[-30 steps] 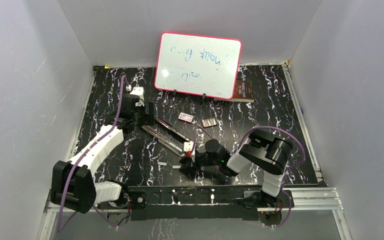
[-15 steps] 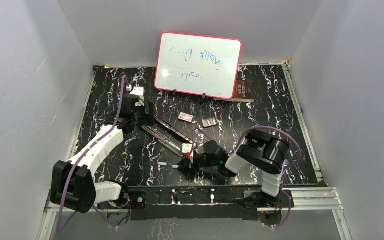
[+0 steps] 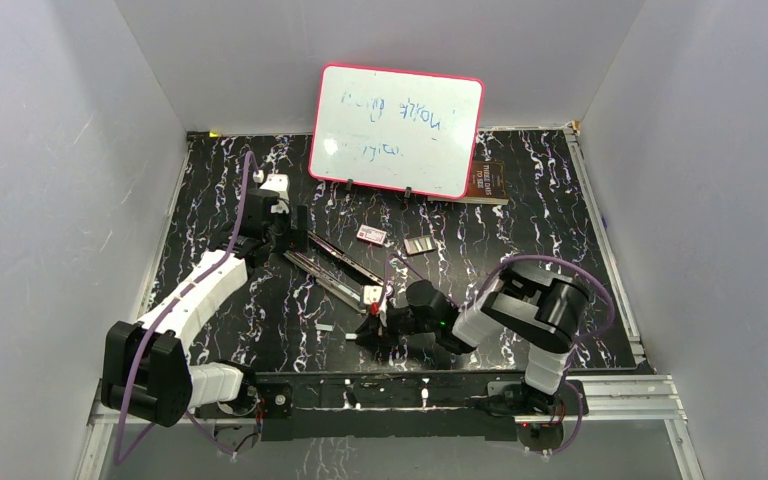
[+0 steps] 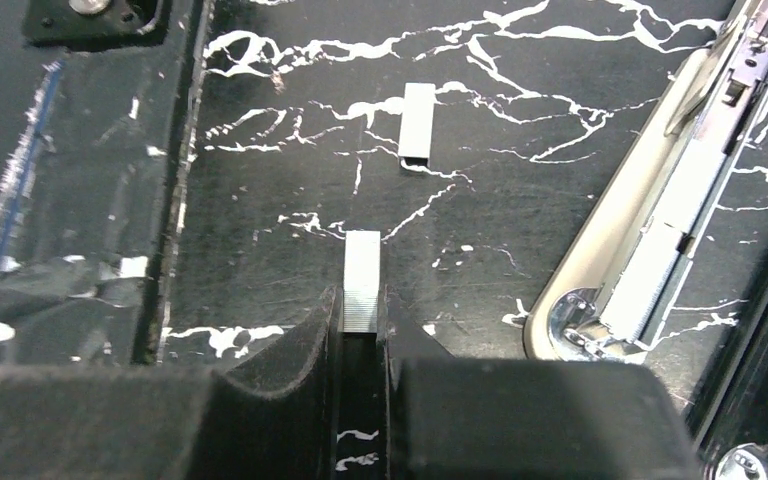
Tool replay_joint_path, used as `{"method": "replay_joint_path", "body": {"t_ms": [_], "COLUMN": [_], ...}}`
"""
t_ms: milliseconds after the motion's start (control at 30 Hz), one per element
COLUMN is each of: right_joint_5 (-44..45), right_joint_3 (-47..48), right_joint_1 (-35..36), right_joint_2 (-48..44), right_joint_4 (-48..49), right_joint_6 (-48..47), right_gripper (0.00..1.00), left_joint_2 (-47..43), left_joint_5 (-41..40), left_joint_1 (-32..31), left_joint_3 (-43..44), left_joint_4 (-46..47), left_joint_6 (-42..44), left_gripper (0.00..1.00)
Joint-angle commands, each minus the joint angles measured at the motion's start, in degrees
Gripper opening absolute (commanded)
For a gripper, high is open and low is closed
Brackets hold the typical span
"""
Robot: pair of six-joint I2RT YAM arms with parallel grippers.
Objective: Load the staples into the stapler
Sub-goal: Pick up the staple from the center of the board.
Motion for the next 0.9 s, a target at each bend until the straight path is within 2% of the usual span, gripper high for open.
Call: {"method": "replay_joint_path", "body": {"t_ms": [0, 167, 267, 433, 500, 633, 867], "right_joint_5": [-1.7, 0.2, 4.4, 6.1, 6.3, 10.3, 11.4], "right_joint_3": [3.9, 6.8, 6.5, 5.1, 5.2, 10.3, 12.7], "right_joint_1": [0.4, 0.4, -0.2, -8.6, -11.7, -12.6, -12.5], "right_joint_2": [-7.6, -14.5, -18.5, -22.1, -22.8, -22.4, -17.7], "right_joint_4": [-1.7, -3.1, -5.4, -6.2, -8.4, -20.7, -22.2], "right_joint_6": [4.6, 5.3, 4.5, 10.7, 11.8, 8.3, 8.1], "right_gripper": [0.00, 0.00, 0.00, 0.00, 0.00, 0.00, 0.00], "left_joint_2": [-1.4, -1.3, -0.7, 0.8, 1.5, 2.3, 3.2], "left_joint_5": [-0.9, -1.0, -0.9, -1.1, -1.8, -1.0, -1.9], "left_joint_1": [0.3, 0.4, 0.4, 0.4, 0.4, 0.3, 0.3], "left_joint_3": [-0.1, -0.2, -0.1, 0.0, 0.1, 0.0, 0.1], "left_joint_4": [-0.2, 0.1, 0.2, 0.3, -0.1, 0.0, -0.3], "left_joint_6": [0.4, 0.3, 0.4, 1.9, 2.3, 2.5, 3.3], "left_gripper": [0.90, 0.90, 0.90, 0.90, 0.91, 0.91, 0.91]}}
